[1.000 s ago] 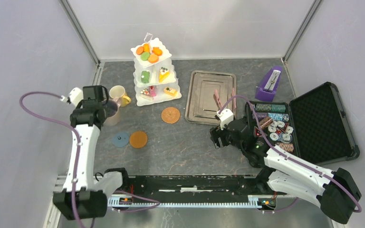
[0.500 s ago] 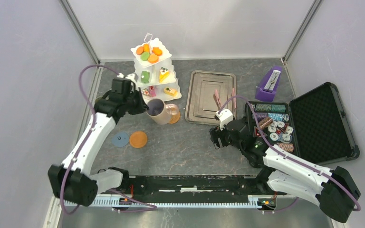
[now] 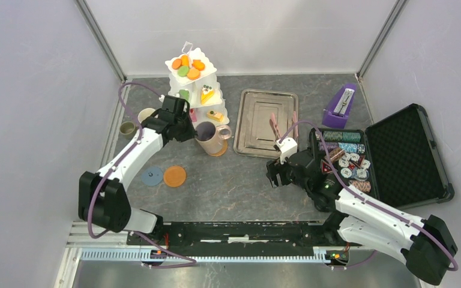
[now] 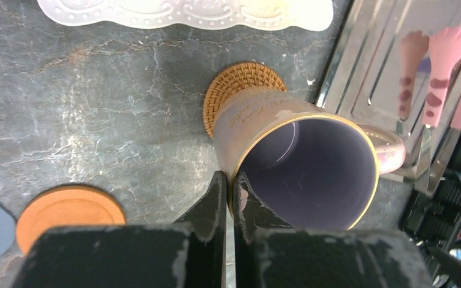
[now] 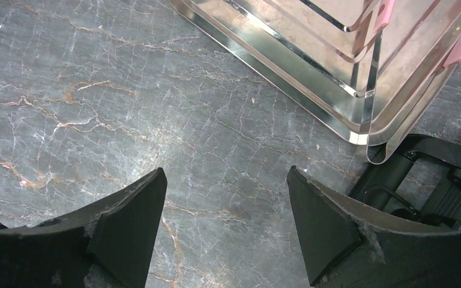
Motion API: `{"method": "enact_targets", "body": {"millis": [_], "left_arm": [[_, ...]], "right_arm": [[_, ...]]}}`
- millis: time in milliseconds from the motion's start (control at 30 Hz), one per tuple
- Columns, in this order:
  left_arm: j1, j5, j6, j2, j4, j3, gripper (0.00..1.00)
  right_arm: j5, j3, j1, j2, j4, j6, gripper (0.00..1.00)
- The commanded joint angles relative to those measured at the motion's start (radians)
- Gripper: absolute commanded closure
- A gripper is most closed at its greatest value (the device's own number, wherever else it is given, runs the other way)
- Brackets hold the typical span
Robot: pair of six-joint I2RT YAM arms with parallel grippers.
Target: Serve the afternoon tea
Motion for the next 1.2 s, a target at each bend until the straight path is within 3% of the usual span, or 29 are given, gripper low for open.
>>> {"method": "enact_targets", "body": {"millis": [0,267,833,1167], "left_arm": [[-0.028,-0.032,-0.139,0.054,0.126,0.074,0.98],[-0.108,-0.19,-0.113,0.109,0.086,0.146,0.98],[-0.143,-0.233,-0.055,0.16,0.046,0.17,0.97],[-0.143,-0.225,-0.034,0.145,-0.022,0.22,0.54]], "right_arm": [[0.018,0.02,-0.002,-0.015,0.002,0.011,0.19],[0.02,0.019,-0.003,-0.011,0.005,0.016,0.19],[0.023,0.011,-0.002,-0.005,0.011,0.015,0.19],[0.023,0.009,-0.002,-0.017,0.002,0.017,0.19]]}}
